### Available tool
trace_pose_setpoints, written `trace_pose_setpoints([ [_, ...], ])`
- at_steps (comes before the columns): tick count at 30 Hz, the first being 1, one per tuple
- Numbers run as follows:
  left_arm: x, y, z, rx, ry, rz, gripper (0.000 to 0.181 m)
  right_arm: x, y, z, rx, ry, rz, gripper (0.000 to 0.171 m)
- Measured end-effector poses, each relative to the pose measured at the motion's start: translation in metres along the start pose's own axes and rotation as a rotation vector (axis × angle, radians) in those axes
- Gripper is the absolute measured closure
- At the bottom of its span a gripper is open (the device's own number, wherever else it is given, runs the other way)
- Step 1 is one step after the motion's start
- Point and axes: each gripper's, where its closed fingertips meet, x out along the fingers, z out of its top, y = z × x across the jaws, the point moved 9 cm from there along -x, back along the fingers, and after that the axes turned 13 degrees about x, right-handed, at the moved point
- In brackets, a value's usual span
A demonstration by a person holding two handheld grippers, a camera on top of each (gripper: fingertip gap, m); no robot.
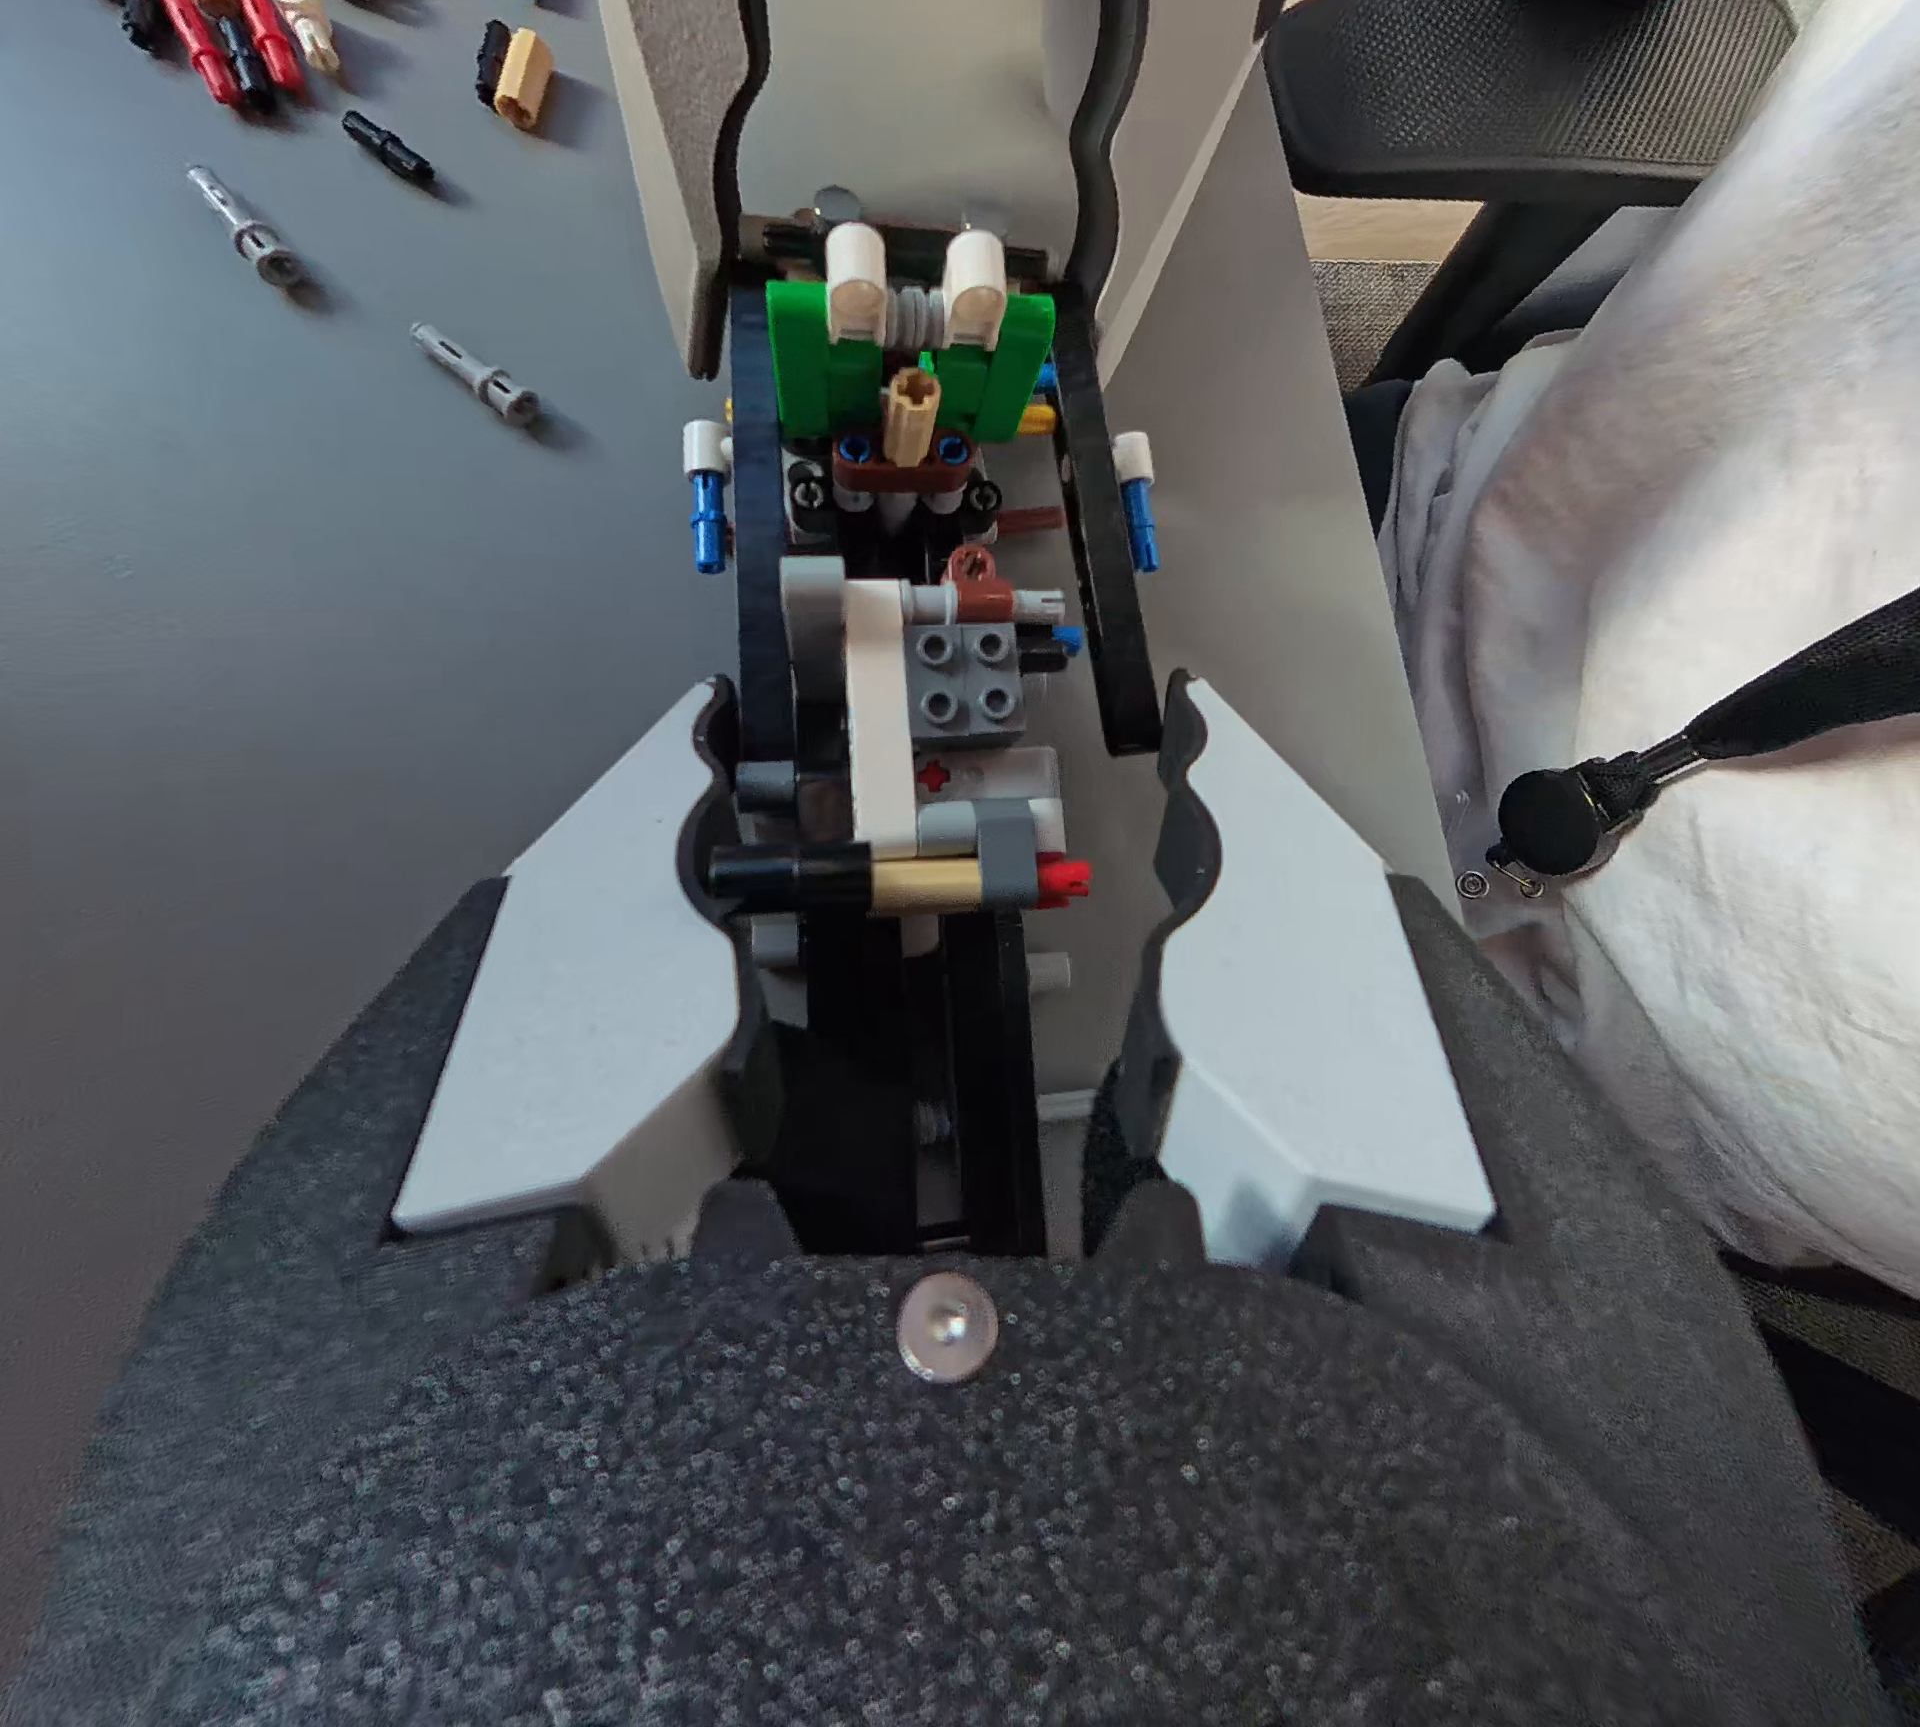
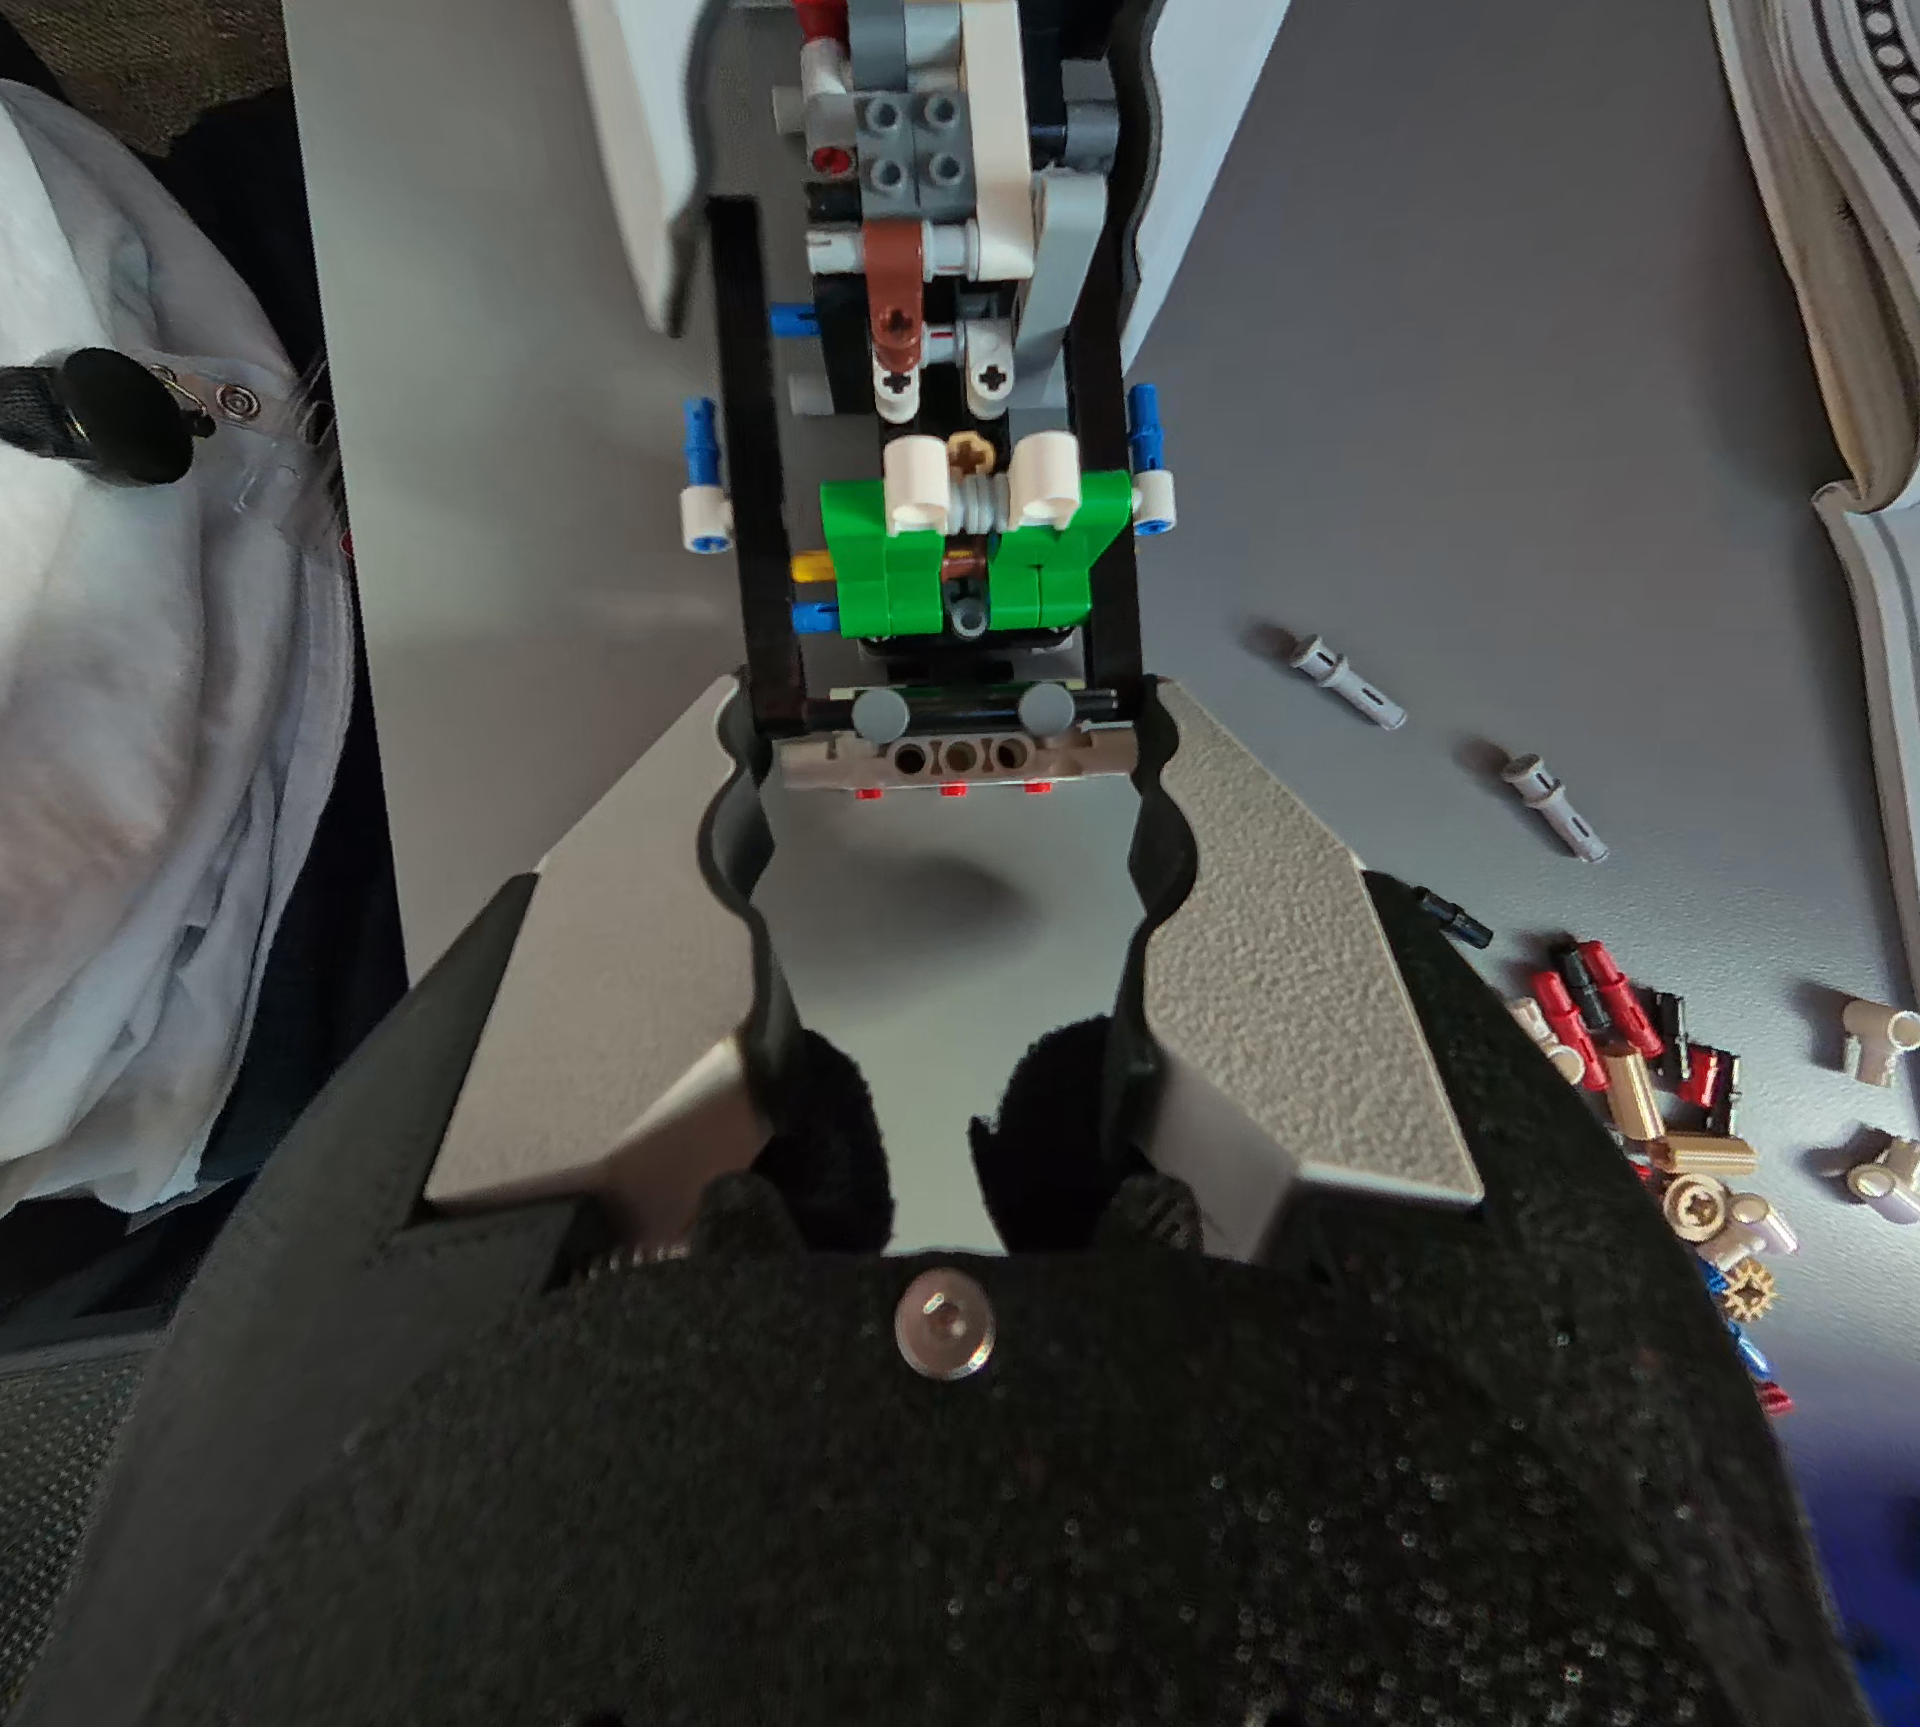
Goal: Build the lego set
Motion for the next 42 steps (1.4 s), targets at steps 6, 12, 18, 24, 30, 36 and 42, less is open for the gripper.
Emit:
trace_pose_setpoints([
  [6, 0.0011, 0.0000, 0.0008, 0.004, -0.003, 0.016, 0.109, 0.0001, -0.0018, -0.0015, 0.010, -0.027, 0.022, 0.101],
  [12, -0.0003, 0.0013, -0.0004, -0.014, -0.018, 0.002, 0.109, 0.0017, -0.0034, -0.0033, 0.045, -0.033, 0.039, 0.099],
  [18, -0.0008, 0.0015, -0.0008, -0.019, -0.024, 0.002, 0.110, 0.0021, -0.0035, -0.0037, 0.043, -0.030, 0.035, 0.099],
  [24, -0.0003, 0.0004, -0.0004, -0.007, -0.015, 0.010, 0.111, 0.0019, -0.0024, -0.0039, 0.033, -0.015, 0.031, 0.101],
  [30, -0.0008, 0.0019, -0.0009, -0.020, -0.018, 0.008, 0.111, 0.0023, -0.0041, -0.0042, 0.034, -0.029, 0.033, 0.101],
  [36, -0.0014, 0.0022, -0.0012, -0.028, -0.028, -0.012, 0.111, 0.0027, -0.0038, -0.0040, 0.052, -0.029, 0.047, 0.100],
  [42, -0.0016, 0.0025, -0.0008, -0.038, -0.032, -0.013, 0.110, 0.0027, -0.0034, -0.0043, 0.054, -0.031, 0.042, 0.100],
])
